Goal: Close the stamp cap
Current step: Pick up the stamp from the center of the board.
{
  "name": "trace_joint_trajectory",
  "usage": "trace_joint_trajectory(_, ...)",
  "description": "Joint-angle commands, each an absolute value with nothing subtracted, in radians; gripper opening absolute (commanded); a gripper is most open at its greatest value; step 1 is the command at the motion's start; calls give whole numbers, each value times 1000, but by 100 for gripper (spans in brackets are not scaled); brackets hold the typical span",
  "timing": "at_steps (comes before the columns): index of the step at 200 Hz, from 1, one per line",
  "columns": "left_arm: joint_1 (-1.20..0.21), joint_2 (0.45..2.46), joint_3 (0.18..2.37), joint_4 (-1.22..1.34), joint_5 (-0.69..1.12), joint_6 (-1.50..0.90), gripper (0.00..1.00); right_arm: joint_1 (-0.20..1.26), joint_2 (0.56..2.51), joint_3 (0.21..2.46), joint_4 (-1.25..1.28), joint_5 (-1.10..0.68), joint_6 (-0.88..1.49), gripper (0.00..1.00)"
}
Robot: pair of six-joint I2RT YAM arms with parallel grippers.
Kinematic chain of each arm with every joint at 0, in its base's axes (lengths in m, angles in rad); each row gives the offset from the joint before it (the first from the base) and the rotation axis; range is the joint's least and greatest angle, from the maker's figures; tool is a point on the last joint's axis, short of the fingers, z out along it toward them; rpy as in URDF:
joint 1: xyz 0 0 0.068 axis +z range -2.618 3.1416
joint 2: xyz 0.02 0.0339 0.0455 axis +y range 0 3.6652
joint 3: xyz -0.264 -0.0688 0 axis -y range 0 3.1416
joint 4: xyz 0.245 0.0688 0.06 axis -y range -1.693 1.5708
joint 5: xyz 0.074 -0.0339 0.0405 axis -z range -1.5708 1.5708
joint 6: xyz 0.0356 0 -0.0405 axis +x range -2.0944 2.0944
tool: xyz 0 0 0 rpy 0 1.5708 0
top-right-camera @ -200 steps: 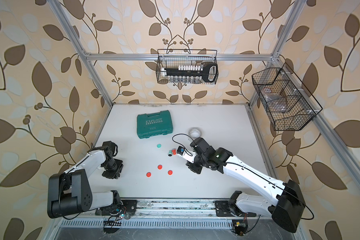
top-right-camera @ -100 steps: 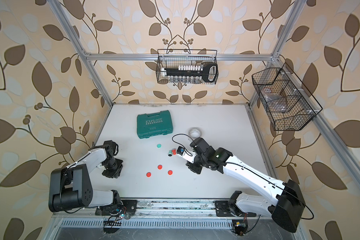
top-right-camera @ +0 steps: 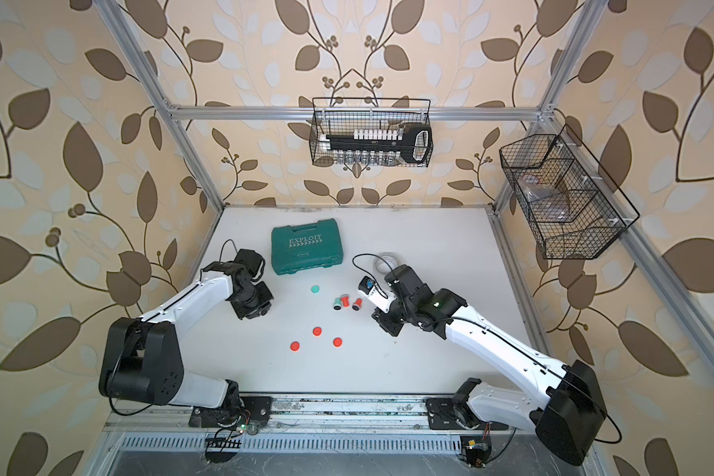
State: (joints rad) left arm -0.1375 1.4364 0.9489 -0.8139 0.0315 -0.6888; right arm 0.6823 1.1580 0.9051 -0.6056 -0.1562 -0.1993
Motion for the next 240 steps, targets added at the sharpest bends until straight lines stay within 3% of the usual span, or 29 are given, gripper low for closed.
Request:
trace_joint_trajectory(1,-230,1434,1035,-819,120,-462,18,620,1118,907,-556,-218,-86,16)
trace_joint_trajectory(44,-381,1434,1124,-760,318,-208,17,473,1078,895,-520,-392,77,17)
trace_joint_trajectory(101,-577,1337,1124,-691,471,121,6,375,1057,881,-515,-616,287,17)
trace_joint_trajectory(169,-768,1188,1054,-633,553,460,3,376,1056,863,-460,-855,552,22)
trace_joint_trajectory(240,-828,1199,1074,-649,515,547,0,543,1095,865,-404,-859,701,34)
